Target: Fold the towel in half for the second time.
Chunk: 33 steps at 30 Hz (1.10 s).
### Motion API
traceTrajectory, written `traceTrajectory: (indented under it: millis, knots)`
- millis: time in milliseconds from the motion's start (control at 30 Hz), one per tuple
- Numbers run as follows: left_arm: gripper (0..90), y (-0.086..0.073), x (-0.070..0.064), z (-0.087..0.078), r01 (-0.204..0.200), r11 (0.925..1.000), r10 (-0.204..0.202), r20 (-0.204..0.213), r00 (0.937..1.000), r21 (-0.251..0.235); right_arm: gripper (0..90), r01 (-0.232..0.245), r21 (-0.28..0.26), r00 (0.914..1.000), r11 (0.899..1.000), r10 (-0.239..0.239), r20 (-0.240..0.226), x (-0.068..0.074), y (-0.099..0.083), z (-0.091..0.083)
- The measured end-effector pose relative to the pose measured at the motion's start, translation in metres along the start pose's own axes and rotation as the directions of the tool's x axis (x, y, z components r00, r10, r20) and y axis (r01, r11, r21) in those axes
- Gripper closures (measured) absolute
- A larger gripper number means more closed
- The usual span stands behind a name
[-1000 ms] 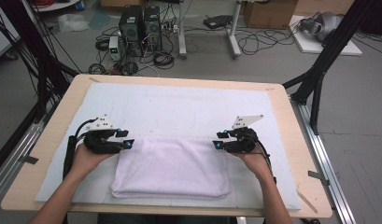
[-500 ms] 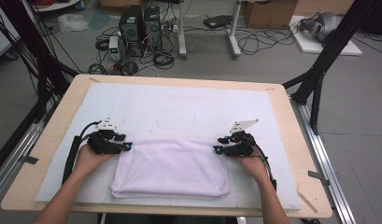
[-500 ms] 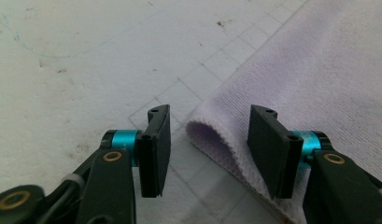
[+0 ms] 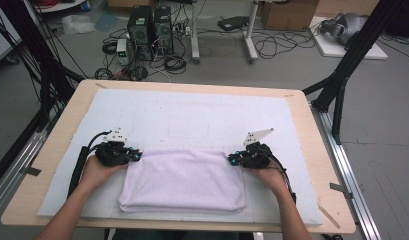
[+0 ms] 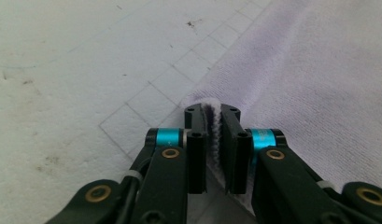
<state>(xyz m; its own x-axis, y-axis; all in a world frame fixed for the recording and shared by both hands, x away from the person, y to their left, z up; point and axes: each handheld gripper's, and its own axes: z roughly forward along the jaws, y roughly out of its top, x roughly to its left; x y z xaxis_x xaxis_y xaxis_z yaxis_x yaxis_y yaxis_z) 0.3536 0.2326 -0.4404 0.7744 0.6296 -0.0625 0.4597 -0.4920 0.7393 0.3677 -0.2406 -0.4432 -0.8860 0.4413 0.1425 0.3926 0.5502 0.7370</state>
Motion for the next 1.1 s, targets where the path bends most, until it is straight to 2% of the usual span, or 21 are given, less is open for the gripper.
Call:
traceTrajectory:
  millis: [133, 200, 267, 367, 400, 500, 633, 700, 800, 867, 900, 933, 967, 1000, 1033, 1100]
  knots:
    - [83.6, 0.001, -0.001, -0.004, -0.006, 0.9999, 0.006, -0.017, 0.9998, -0.009, 84.7, 0.019, -0.007, 0.9998, 1.0, -0.019, -0.003, 0.004, 0.003, -0.003]
    - [83.7, 0.003, 0.0, -0.007, -0.005, 0.9997, 0.004, -0.027, 0.9996, -0.024, 85.2, 0.045, -0.018, 0.9988, 0.999, -0.044, 0.019, 0.006, 0.006, -0.008]
    - [83.7, 0.007, 0.0, -0.009, -0.004, 0.9996, 0.002, -0.042, 0.9991, -0.027, 85.3, 0.05, -0.036, 0.9986, 0.998, -0.05, 0.021, 0.006, 0.009, -0.013]
    - [84.1, 0.015, -0.001, -0.013, -0.027, 0.9986, 0.024, -0.064, 0.9976, -0.045, 85.5, 0.043, -0.058, 0.9979, 0.997, -0.04, 0.05, 0.004, 0.016, -0.021]
    - [84.1, 0.018, -0.001, -0.013, -0.024, 0.9983, 0.021, -0.066, 0.9976, -0.053, 85.6, 0.045, -0.062, 0.9974, 0.997, -0.041, 0.059, 0.002, 0.018, -0.022]
    - [84.0, 0.026, 0.001, -0.014, -0.034, 0.998, 0.03, -0.076, 0.9967, -0.053, 85.7, 0.045, -0.044, 0.9968, 0.998, -0.042, 0.068, -0.002, 0.022, -0.023]
    - [84.1, 0.03, 0.005, -0.016, -0.026, 0.9968, 0.019, -0.086, 0.9961, -0.076, 85.7, 0.041, -0.041, 0.9967, 0.998, -0.038, 0.072, -0.006, 0.026, -0.025]
    - [84.1, 0.029, 0.007, -0.015, -0.014, 0.9973, 0.008, -0.083, 0.9965, -0.072, 85.7, 0.036, -0.05, 0.9972, 0.998, -0.033, 0.067, -0.008, 0.027, -0.027]
    - [84.2, 0.028, 0.007, -0.015, -0.016, 0.9978, 0.01, -0.083, 0.9965, -0.065, 85.7, 0.03, -0.046, 0.9981, 0.998, -0.027, 0.055, -0.009, 0.027, -0.026]
    - [83.9, 0.027, 0.007, -0.014, -0.006, 0.998, 0.003, -0.047, 0.9989, -0.064, 85.1, 0.016, -0.037, 0.9991, 0.999, -0.015, 0.039, -0.009, 0.026, -0.025]
    - [82.5, 0.027, 0.008, -0.013, 0.004, 0.9988, -0.005, -0.033, 0.9994, -0.05, 81.5, 0.0, -0.033, 0.9998, 0.999, 0.001, 0.02, -0.01, 0.024, -0.024]
    - [78.2, 0.026, 0.007, -0.013, 0.005, 0.9991, -0.007, -0.035, 0.9994, -0.043, 68.1, -0.022, -0.033, 0.9996, 0.999, 0.022, 0.017, -0.011, 0.023, -0.023]
    - [70.0, 0.026, 0.007, -0.013, 0.016, 0.999, -0.018, -0.041, 0.999, -0.042, 58.9, -0.06, -0.038, 0.9975, 0.997, 0.061, 0.035, -0.012, 0.022, -0.023]
    - [61.0, 0.025, 0.005, -0.015, 0.017, 0.9987, -0.02, -0.051, 0.9985, -0.047, 54.1, -0.083, -0.051, 0.995, 0.995, 0.086, 0.05, -0.011, 0.02, -0.025]
    - [54.8, 0.023, 0.004, -0.019, 0.012, 0.9982, -0.015, -0.053, 0.9985, -0.059, 53.3, -0.089, -0.054, 0.9931, 0.995, 0.093, 0.072, -0.008, 0.019, -0.028]
    - [53.1, 0.018, 0.0, -0.027, -0.008, 0.9964, 0.003, -0.052, 0.9986, -0.084, 53.3, -0.041, -0.048, 0.9957, 0.998, 0.045, 0.081, 0.002, 0.021, -0.035]
